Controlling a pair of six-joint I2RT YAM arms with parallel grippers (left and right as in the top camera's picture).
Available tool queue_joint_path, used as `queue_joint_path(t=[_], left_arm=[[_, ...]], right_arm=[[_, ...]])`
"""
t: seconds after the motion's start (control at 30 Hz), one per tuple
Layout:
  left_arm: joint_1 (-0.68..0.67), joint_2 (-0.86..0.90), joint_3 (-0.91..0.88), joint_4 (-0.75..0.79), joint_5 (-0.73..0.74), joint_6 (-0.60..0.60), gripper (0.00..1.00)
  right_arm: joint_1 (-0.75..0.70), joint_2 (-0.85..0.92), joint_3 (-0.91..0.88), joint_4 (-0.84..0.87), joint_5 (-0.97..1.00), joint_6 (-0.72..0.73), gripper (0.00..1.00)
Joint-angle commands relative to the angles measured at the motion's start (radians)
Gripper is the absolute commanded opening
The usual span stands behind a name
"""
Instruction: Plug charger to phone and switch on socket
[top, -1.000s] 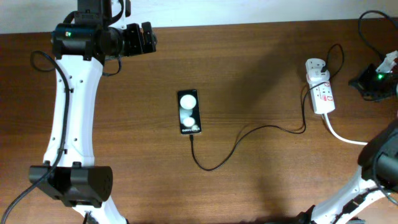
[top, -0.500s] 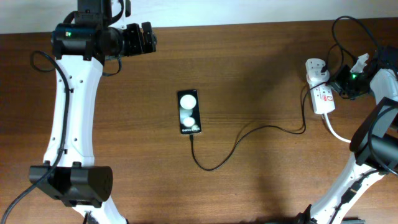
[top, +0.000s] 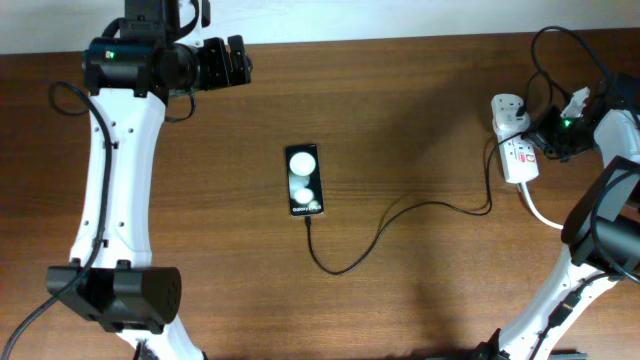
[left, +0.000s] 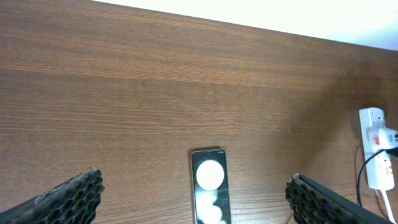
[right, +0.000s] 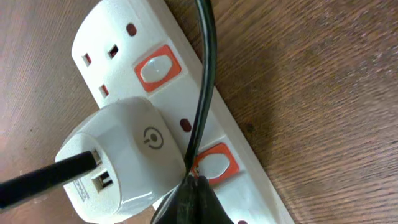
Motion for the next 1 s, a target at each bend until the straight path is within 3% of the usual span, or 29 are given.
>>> queue_joint_path(t=[0.0,0.1,0.37,0.97], left_arm=[[0.003,-0.004,0.008,0.002,-0.007,0.013,0.99],[0.003,-0.004,0.008,0.002,-0.007,0.013,0.99],[0.003,-0.004,0.008,0.002,-0.007,0.013,0.99],[0.003,-0.004,0.008,0.002,-0.007,0.013,0.99]], right_arm=[[0.061,0.082,-0.004,-0.026,-0.042,0.000,0.04],[0.079,0.089,-0.004,-0.050,-0.005,0.001,0.04],[-0.040,0.078,0.021,-0.021,0.022,0.005,0.04],[-0.071,0.065,0.071,0.048,-0.139,-0.026,0.04]])
